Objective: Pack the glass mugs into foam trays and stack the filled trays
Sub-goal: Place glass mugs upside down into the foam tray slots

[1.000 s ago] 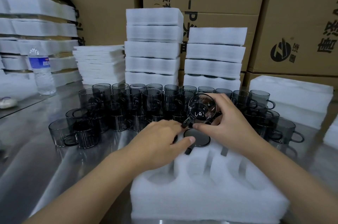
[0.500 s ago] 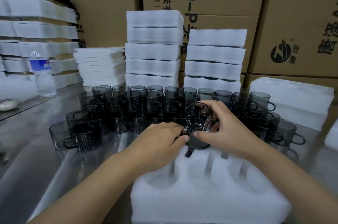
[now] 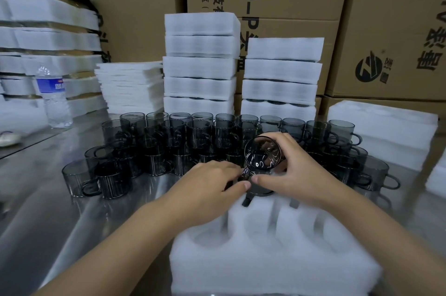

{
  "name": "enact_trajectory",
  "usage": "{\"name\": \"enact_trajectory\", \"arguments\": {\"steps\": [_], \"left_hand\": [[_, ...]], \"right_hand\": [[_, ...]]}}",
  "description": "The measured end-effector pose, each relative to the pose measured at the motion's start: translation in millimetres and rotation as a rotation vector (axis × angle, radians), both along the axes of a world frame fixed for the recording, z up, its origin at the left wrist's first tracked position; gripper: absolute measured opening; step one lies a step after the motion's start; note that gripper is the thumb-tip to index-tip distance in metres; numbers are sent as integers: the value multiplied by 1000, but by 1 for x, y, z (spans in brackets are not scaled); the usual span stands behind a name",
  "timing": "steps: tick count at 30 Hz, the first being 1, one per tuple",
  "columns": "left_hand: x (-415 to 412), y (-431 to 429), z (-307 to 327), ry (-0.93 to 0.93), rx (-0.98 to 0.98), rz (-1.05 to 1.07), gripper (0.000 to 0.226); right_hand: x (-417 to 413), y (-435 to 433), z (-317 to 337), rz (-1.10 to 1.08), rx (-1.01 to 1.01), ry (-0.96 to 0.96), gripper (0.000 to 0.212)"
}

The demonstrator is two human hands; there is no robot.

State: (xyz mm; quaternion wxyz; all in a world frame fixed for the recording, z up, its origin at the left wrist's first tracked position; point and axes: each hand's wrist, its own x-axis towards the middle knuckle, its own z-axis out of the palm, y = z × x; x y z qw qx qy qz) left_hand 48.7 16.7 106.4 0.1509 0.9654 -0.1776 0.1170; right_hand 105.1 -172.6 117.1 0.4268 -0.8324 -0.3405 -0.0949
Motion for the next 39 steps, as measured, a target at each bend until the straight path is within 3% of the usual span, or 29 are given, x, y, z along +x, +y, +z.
{"name": "enact_trajectory", "arguments": {"steps": [13,18,24,28,32,36,39], "left_hand": [[-1,0,1,21,-40,20,35],[-1,0,0,31,-73,33,42],[-1,0,0,26,-111,28,40],[0,1,0,39,-90,31,42],[-1,0,0,32,-94,38,42],[-1,0,0,37,-98,40,43],[-1,0,0,36,-88,41,43]], "right_hand": [[-5,-2,9,15,48,-41,63],[5,-28,22,19,200,207,52],[19,-56,24,179,133,441,39],[23,-64,18,184,68,492,48],[25,-67,14,212,58,540,41],[26,-67,13,227,18,553,57],[26,-66,13,242,8,554,56]]}}
